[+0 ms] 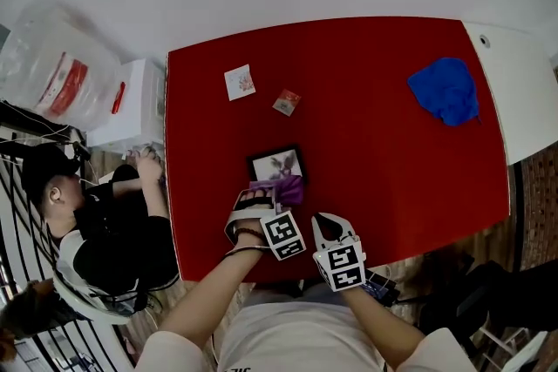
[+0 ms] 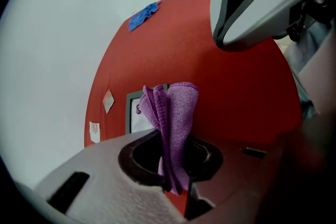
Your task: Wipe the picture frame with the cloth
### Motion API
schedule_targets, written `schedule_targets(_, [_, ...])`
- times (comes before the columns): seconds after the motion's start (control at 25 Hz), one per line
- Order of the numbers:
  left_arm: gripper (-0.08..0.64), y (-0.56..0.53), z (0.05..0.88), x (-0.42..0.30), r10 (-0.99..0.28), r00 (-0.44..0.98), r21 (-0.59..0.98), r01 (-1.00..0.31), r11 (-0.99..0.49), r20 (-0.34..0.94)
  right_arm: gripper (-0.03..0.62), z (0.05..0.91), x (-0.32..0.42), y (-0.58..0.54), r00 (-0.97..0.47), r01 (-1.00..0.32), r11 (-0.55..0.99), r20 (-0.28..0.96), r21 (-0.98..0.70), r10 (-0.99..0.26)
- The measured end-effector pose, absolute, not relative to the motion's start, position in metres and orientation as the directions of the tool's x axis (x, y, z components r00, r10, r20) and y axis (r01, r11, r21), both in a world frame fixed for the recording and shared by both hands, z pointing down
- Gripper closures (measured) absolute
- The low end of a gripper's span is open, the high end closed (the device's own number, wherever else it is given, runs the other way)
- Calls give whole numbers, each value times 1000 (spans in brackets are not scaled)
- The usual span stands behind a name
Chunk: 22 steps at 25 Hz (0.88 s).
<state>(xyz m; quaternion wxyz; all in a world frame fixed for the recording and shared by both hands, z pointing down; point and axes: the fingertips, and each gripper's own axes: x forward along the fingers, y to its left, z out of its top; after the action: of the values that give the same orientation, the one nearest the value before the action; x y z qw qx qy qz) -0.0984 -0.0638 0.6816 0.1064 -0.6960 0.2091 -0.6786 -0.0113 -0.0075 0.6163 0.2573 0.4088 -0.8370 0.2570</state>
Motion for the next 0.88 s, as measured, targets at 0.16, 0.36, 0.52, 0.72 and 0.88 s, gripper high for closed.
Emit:
schedule_targets(0.16, [499,-69,674,-98,-452,0,-445,-166,-880,892,588,617,-11,-6,-535,-815,535,641,-222,-550])
schedule_targets(0.36, [499,-118,657,-109,-510,-27,-500,-239,-832,860,588,616,-2,-6,-527,-824,521,640,-224,-558])
schedule_targets(0.52, [499,-151,664,-111,-514,-64,-513,-243,-823,855,588,617,11,-5,-511,-836,501,649,-222,-565])
schedule_targets(0.72, [499,-160,677,-110,-499,-88,-506,-215,-835,862,589,620,28,-7,-491,-850,479,658,-219,-571])
schedule_targets(0.88, [499,-152,681,-106,-494,-90,-502,-196,-842,865,588,622,33,-10,-485,-854,471,661,-219,-573])
